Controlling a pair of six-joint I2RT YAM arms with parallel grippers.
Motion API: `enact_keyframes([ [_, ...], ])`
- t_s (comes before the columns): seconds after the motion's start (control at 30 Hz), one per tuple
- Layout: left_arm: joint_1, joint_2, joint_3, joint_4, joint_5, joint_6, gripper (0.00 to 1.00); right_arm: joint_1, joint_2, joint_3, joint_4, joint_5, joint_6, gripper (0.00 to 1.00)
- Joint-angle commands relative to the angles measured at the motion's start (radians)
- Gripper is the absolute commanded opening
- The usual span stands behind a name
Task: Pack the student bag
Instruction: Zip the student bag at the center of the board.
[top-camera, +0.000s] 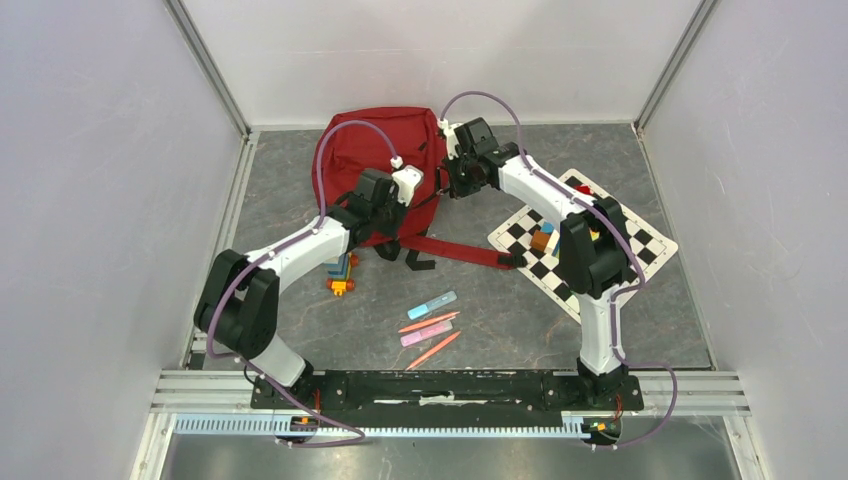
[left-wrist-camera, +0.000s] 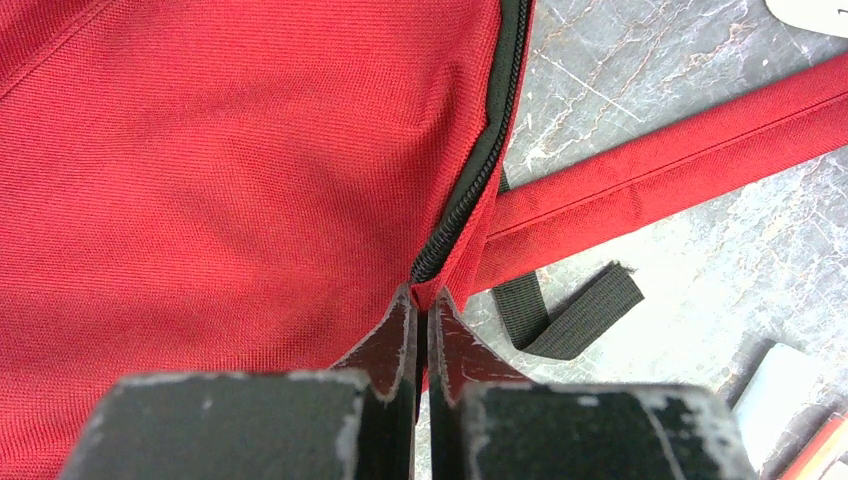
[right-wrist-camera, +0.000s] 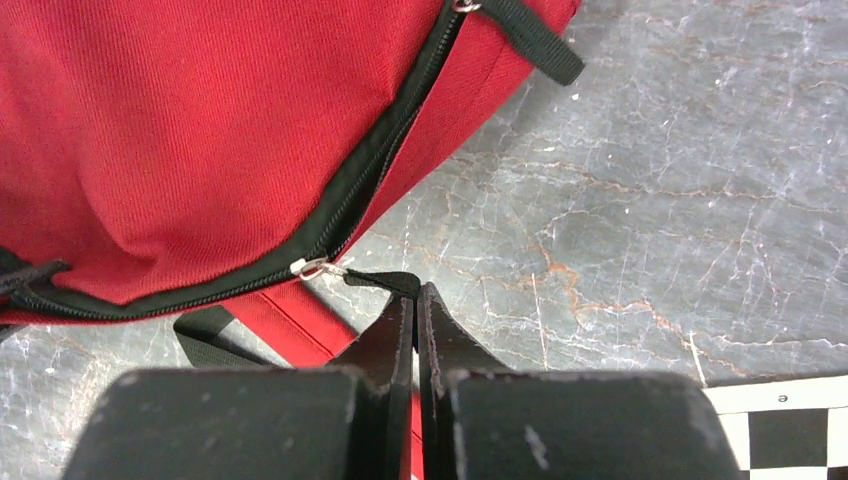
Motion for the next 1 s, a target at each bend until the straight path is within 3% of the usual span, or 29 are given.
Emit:
enact_keyframes([
  [0.0,0.007,-0.029,-0.004,-0.090,-0.002,0.030,0.02,-0.041,0.023,0.077,0.024,0.113,-0.011,0.00],
  [0.27,0.007,0.007,0.026,-0.102,0.061,0.017,0.02,-0.066,0.090,0.140,0.069,0.181,-0.014,0.00],
  [0.73,0.007,-0.024,0.038,-0.164,0.131,0.032,0.02,-0.090,0.167,0.152,0.297,0.311,0.006,0.00],
  [0.97,0.007,-0.034,0.048,-0.210,0.157,0.028,0.02,-0.117,0.215,0.155,0.381,0.248,0.074,0.00],
])
